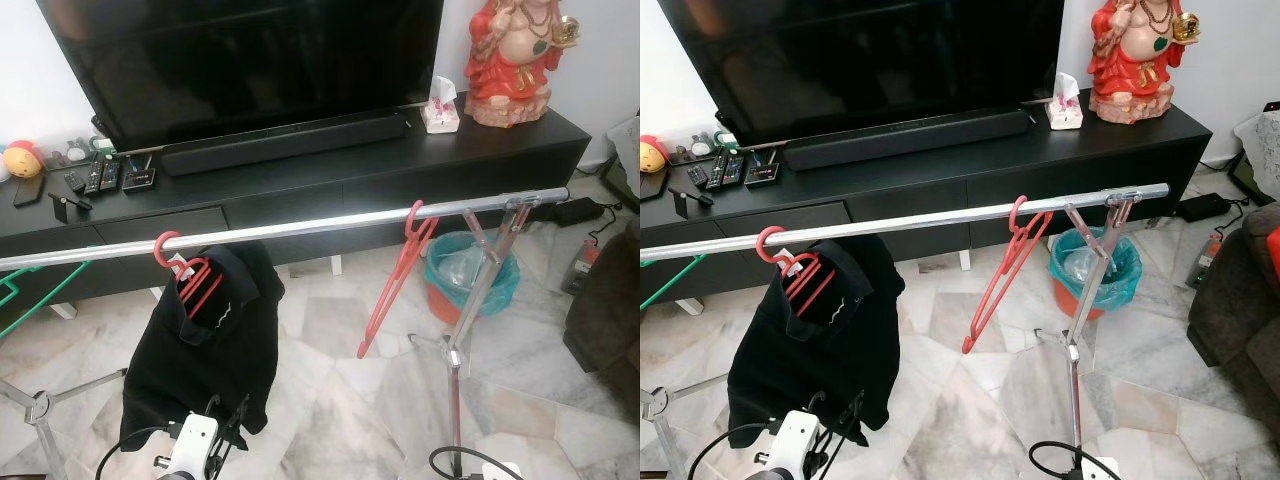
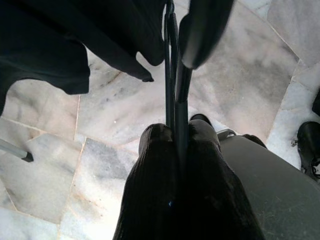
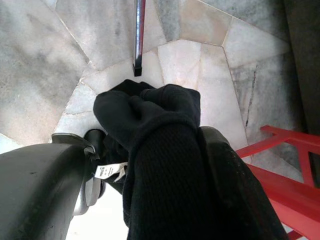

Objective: Hang hanger

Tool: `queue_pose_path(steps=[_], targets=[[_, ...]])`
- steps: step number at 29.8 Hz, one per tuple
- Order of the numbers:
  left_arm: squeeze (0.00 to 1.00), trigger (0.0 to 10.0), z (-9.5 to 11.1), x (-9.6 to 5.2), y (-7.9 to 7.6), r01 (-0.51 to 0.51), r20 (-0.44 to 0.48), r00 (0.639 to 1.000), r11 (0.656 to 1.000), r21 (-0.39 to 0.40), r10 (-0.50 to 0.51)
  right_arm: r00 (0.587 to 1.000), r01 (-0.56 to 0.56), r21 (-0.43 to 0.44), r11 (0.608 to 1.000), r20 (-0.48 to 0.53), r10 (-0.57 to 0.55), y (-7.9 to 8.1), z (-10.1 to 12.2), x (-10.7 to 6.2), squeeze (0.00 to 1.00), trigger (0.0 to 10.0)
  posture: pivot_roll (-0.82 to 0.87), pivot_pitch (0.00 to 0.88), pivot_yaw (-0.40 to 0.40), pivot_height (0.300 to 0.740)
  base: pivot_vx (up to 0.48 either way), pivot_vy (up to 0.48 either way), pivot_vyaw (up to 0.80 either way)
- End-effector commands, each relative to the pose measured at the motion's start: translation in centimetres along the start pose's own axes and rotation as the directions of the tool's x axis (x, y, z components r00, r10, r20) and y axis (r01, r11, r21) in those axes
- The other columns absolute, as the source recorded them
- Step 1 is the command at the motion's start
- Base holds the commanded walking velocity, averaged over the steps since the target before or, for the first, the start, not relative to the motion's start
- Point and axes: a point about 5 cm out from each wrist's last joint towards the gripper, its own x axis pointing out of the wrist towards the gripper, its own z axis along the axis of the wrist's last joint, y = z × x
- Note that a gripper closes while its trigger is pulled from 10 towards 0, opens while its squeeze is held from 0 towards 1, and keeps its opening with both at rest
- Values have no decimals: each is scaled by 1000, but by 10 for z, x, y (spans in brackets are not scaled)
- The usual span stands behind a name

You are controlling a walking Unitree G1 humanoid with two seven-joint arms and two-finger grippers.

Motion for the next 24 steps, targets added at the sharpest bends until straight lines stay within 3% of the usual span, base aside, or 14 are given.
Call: queue_pose_path(steps=[1, 10, 24], targets=[[0, 10000, -6, -2, 6, -22, -17, 1000, 999, -26, 22, 1000, -9, -9, 1000, -7, 9, 2, -2, -1, 0, 10000, -68, 0, 85, 740, 0, 0, 0], [0, 10000, -9, -3, 4, -19, -19, 1000, 999, -28, 19, 1000, -10, -9, 1000, -16, 10, 1, -5, -1, 0, 10000, -70, 0, 86, 740, 0, 0, 0], [0, 10000, -11, -4, 5, -12, -23, 1000, 999, -30, 11, 1000, -17, -10, 1000, -23, 16, 3, -7, -2, 0, 10000, -68, 0, 89, 740, -302, 0, 0]])
